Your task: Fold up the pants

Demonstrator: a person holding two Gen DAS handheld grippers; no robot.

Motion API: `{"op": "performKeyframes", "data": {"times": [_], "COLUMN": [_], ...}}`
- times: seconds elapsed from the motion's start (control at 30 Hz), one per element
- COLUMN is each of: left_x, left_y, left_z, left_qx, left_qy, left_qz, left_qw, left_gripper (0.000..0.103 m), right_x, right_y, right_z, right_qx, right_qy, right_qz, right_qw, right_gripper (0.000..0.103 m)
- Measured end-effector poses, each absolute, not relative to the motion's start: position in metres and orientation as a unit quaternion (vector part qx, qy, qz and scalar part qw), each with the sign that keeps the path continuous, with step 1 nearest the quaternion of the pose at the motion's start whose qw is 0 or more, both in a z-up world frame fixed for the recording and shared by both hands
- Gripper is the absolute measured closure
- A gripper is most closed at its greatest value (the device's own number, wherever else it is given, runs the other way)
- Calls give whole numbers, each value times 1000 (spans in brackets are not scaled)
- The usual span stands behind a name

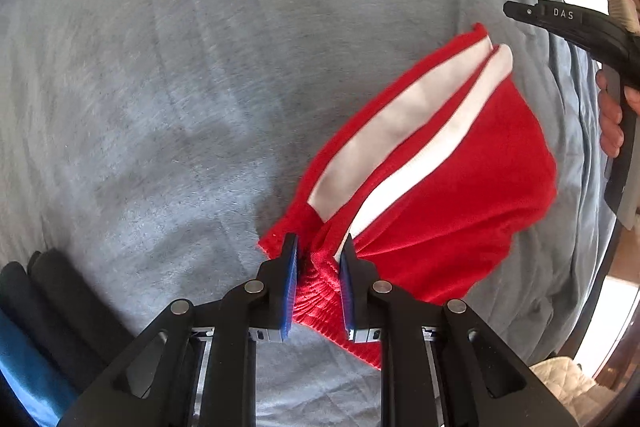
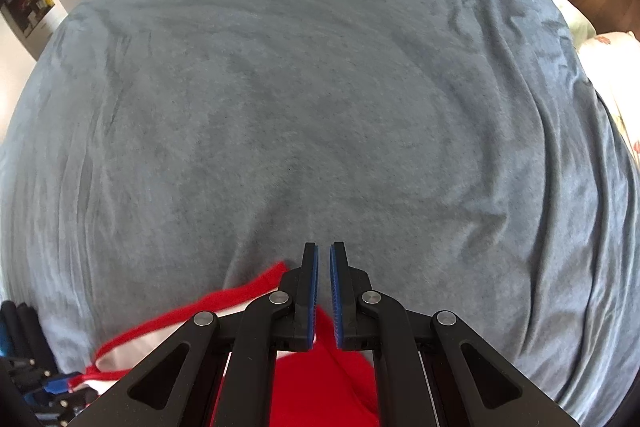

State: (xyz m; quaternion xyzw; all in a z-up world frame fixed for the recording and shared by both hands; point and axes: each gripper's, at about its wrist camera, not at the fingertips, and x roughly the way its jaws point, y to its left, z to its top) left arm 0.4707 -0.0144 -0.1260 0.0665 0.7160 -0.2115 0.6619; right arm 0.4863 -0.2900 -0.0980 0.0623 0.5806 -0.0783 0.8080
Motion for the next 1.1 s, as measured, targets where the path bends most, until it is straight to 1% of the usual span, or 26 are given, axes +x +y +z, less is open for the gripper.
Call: {"op": "performKeyframes", "data": {"times": [0.17,0.23,0.27,0.3,0.33,0.37,0.5,0.7,0.93,0.97,1.07,1.1], "left_x": [463,457,457,453,449,445,434,417,416,416,417,418], "left_y": [-23,-37,-41,-49,-57,-61,-71,-80,-82,-82,-81,-80], "left_z": [-128,-128,-128,-128,-129,-129,-129,-132,-134,-135,-134,-133], "left_qx": [85,97,99,102,108,111,130,149,144,143,140,140], "left_qy": [712,704,702,699,695,692,681,676,679,679,680,680], "left_qz": [-202,-193,-186,-177,-167,-163,-146,-142,-138,-138,-138,-138], "left_qw": [667,676,681,685,691,695,706,708,707,707,706,706], "left_gripper": [83,83,83,83,83,83,82,82,81,81,80,80], "right_x": [492,487,484,479,475,469,457,448,455,458,461,461], "right_y": [-285,-289,-290,-293,-295,-297,-299,-305,-299,-299,-293,-292], "right_z": [-94,-85,-83,-80,-79,-79,-92,-114,-127,-129,-132,-132], "right_qx": [42,33,29,27,26,25,27,66,92,97,105,109], "right_qy": [571,565,563,558,554,552,567,584,587,590,597,598], "right_qz": [-64,-63,-64,-62,-60,-50,-2,31,54,58,68,71], "right_qw": [817,822,824,827,830,832,823,809,803,800,793,791], "right_gripper": [96,93,82,66,61,60,60,60,60,62,75,76]}}
